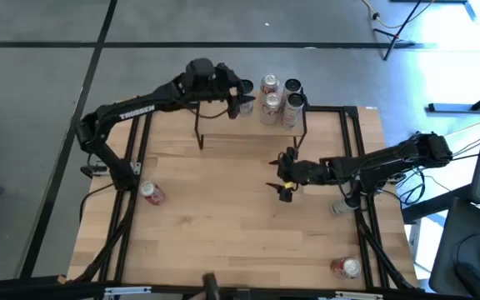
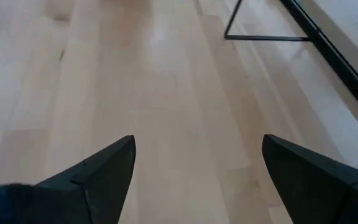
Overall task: Place canned beverage on shelf
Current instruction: Put the left white-blue soda can on the shelf
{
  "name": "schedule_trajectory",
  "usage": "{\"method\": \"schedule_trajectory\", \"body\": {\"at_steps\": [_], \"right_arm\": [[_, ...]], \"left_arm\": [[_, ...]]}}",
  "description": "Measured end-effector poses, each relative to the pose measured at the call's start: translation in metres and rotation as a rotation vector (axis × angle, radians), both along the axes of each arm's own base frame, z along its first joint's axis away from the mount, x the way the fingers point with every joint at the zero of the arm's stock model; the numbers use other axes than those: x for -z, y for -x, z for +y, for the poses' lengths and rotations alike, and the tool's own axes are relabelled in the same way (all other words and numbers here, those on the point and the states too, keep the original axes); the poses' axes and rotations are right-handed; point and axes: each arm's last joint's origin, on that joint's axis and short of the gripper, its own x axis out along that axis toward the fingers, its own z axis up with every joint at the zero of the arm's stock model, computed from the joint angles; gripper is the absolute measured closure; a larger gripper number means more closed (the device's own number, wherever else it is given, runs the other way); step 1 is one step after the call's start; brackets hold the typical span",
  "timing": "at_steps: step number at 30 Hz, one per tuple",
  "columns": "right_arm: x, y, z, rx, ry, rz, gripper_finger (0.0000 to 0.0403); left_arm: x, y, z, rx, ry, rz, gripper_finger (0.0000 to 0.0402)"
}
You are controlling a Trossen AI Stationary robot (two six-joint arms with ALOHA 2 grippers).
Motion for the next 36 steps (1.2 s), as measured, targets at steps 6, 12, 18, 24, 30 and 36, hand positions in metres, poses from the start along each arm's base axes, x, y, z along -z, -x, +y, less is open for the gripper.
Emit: {"method": "schedule_trajectory", "body": {"at_steps": [6, 12, 18, 24, 30, 36], "right_arm": [[0.000, -0.002, -0.022, 0.029, 0.007, 0.009, 0.0063], [0.000, -0.001, -0.039, 0.063, -0.004, 0.012, 0.0063], [0.000, -0.001, -0.048, 0.089, -0.013, 0.012, 0.0063], [0.001, 0.000, -0.049, 0.084, -0.019, 0.016, 0.0063], [0.001, -0.001, -0.048, 0.057, -0.038, 0.015, 0.0063], [0.001, -0.001, -0.048, 0.056, -0.038, 0.015, 0.0063]], "left_arm": [[0.028, -0.004, 0.036, -0.019, 0.031, 0.030, 0.0181], [0.039, -0.009, 0.060, -0.006, 0.044, 0.038, 0.0181], [0.042, -0.020, 0.067, 0.016, 0.040, 0.033, 0.0181], [0.043, -0.021, 0.068, 0.004, 0.067, 0.031, 0.0163], [0.044, -0.023, 0.064, 0.010, 0.074, 0.040, 0.0134], [0.045, -0.028, 0.057, 0.020, 0.078, 0.044, 0.0128]]}}
